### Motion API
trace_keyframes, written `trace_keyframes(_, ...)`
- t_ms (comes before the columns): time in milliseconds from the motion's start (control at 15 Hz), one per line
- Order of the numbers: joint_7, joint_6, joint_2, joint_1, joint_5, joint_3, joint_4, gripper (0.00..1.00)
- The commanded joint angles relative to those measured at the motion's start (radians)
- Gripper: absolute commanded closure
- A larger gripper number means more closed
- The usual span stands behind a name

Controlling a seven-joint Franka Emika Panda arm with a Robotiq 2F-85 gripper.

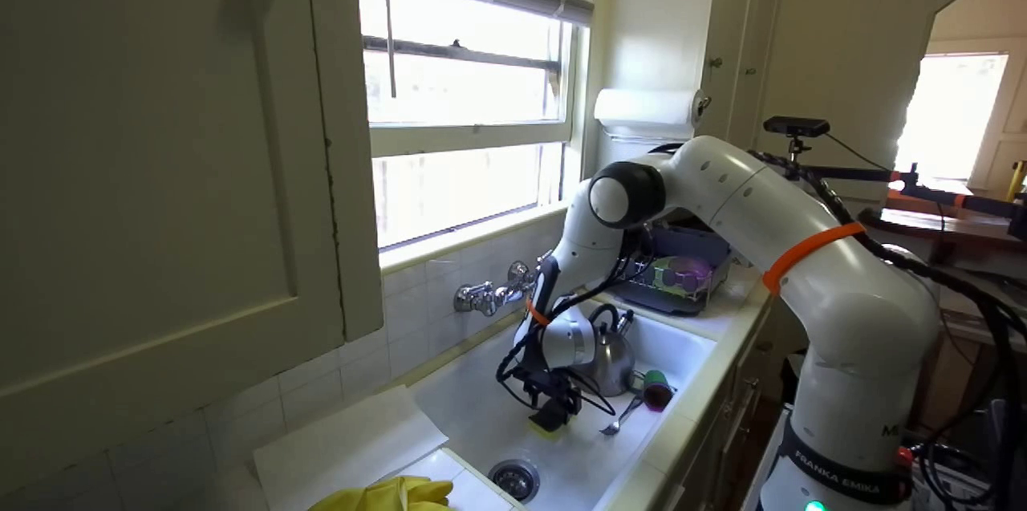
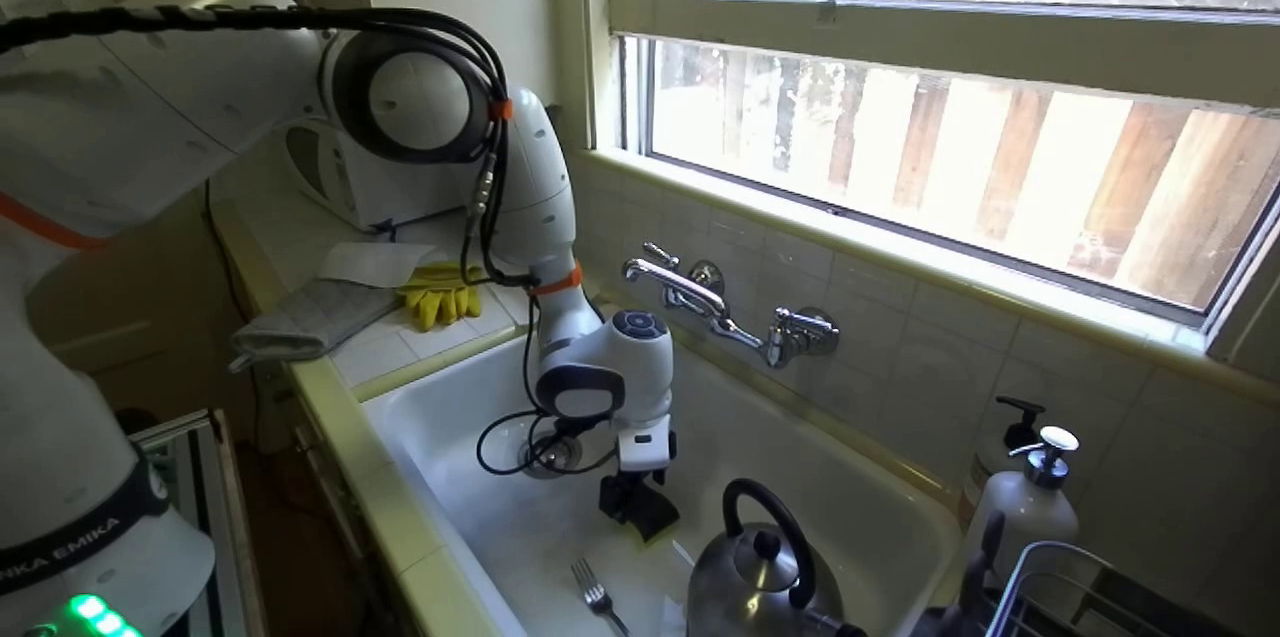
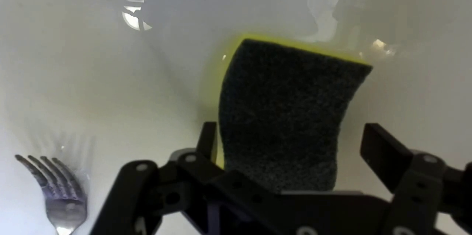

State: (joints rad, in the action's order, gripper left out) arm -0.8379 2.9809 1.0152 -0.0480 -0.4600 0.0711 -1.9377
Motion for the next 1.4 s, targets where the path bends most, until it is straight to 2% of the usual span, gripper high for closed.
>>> trace_keyframes(0, 0.002, -0.016, 0.034, 0.004, -0.001, 0.002, 0.038, 0.0)
trace_keyframes(67, 0.003, -0.018, 0.036, 0.003, -0.001, 0.001, 0.039, 0.16)
trace_keyframes(133, 0.005, -0.018, 0.038, 0.001, -0.001, 0.0, 0.042, 0.27)
trace_keyframes(333, 0.008, -0.021, 0.037, -0.001, 0.0, -0.001, 0.041, 0.51)
trace_keyframes(400, 0.011, -0.024, 0.032, -0.004, 0.0, -0.003, 0.038, 0.56)
trace_keyframes(467, 0.015, -0.024, 0.025, -0.007, 0.001, -0.005, 0.032, 0.57)
trace_keyframes(600, 0.024, -0.021, 0.013, -0.014, -0.001, -0.013, 0.027, 0.68)
trace_keyframes(867, 0.046, -0.008, -0.031, -0.014, -0.001, -0.013, -0.015, 1.0)
trace_keyframes(1333, 0.077, 0.004, -0.088, -0.016, -0.007, -0.018, -0.059, 0.98)
